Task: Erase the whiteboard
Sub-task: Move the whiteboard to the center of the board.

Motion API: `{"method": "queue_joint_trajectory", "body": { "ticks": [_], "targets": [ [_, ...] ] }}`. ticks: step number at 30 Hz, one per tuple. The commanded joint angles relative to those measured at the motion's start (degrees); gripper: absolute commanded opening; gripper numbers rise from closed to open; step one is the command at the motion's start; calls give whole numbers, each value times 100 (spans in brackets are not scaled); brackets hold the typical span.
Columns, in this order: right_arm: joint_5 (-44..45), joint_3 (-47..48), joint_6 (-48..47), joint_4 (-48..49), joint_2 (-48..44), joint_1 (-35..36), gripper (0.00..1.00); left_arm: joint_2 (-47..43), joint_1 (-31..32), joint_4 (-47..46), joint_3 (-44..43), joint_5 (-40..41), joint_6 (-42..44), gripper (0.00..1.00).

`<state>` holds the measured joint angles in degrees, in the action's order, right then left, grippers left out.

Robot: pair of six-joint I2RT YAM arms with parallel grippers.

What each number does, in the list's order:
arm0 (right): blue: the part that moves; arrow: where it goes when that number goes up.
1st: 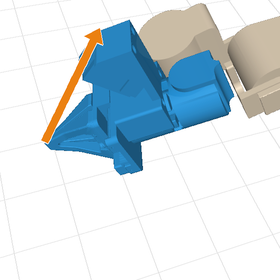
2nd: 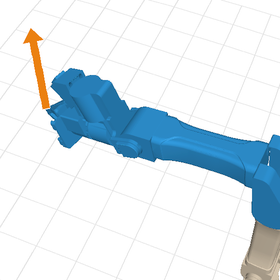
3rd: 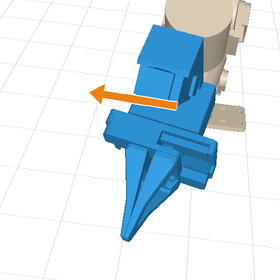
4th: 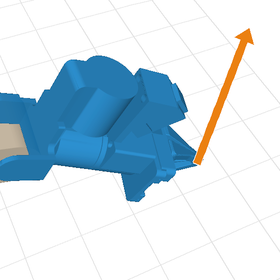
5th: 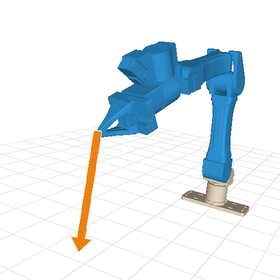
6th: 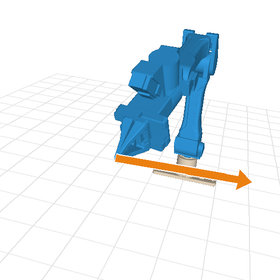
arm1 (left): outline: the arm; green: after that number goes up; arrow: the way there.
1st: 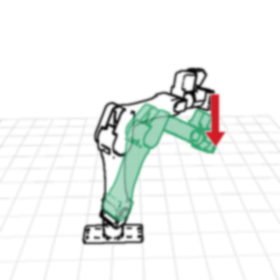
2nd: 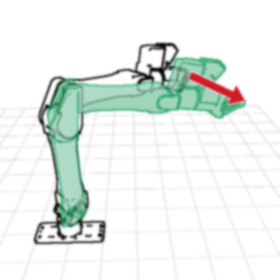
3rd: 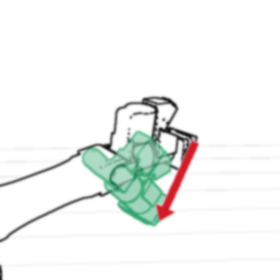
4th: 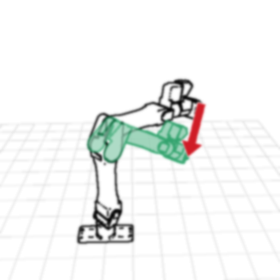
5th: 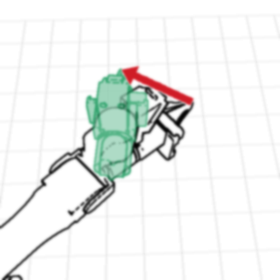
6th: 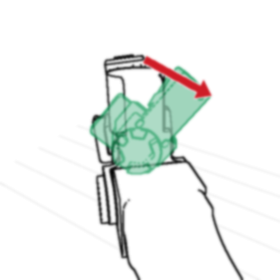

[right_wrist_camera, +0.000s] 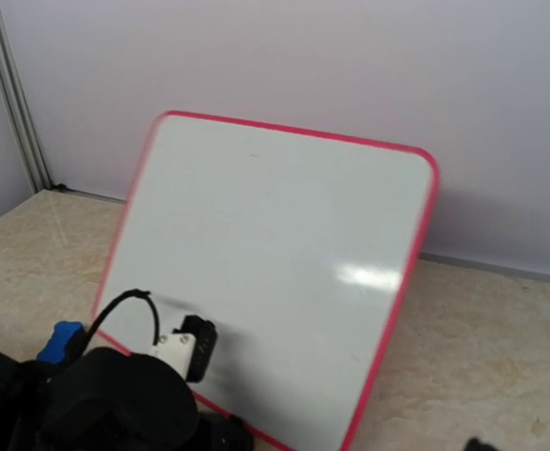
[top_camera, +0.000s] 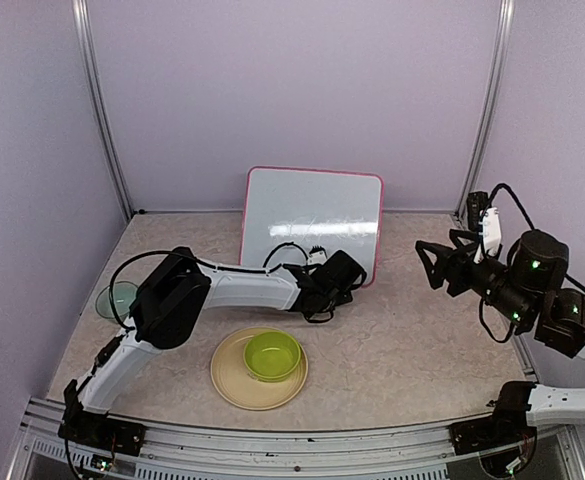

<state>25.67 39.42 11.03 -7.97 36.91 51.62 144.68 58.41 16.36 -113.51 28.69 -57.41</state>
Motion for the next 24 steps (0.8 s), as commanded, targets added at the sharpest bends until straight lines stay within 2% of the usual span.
{"method": "queue_joint_trajectory", "body": {
  "ticks": [1,5,8,11,16,19,23,24],
  "targets": [
    [65,-88,142,-99,-96,-47,84,248,-34,287,-136,148,-1188,0],
    [77,-101,188,-97,-105,-47,84,532,-26,387,-642,-21,-1142,0],
    [67,-66,215,-156,-128,-48,84,620,-20,363,-688,-131,-1085,0],
    [130,-81,199,-184,-172,-52,84,559,-30,192,-474,-228,-972,11],
    [154,-120,179,-120,-101,-51,84,205,-23,-264,143,-250,-871,36],
    [145,-89,159,-108,24,-56,84,-72,1,-385,364,-158,-751,59],
    [195,-53,150,-128,112,-56,85,-560,106,-612,772,93,-400,97],
    [220,-57,146,-131,119,-56,85,-727,149,-730,909,178,-298,98]
  ]
}}
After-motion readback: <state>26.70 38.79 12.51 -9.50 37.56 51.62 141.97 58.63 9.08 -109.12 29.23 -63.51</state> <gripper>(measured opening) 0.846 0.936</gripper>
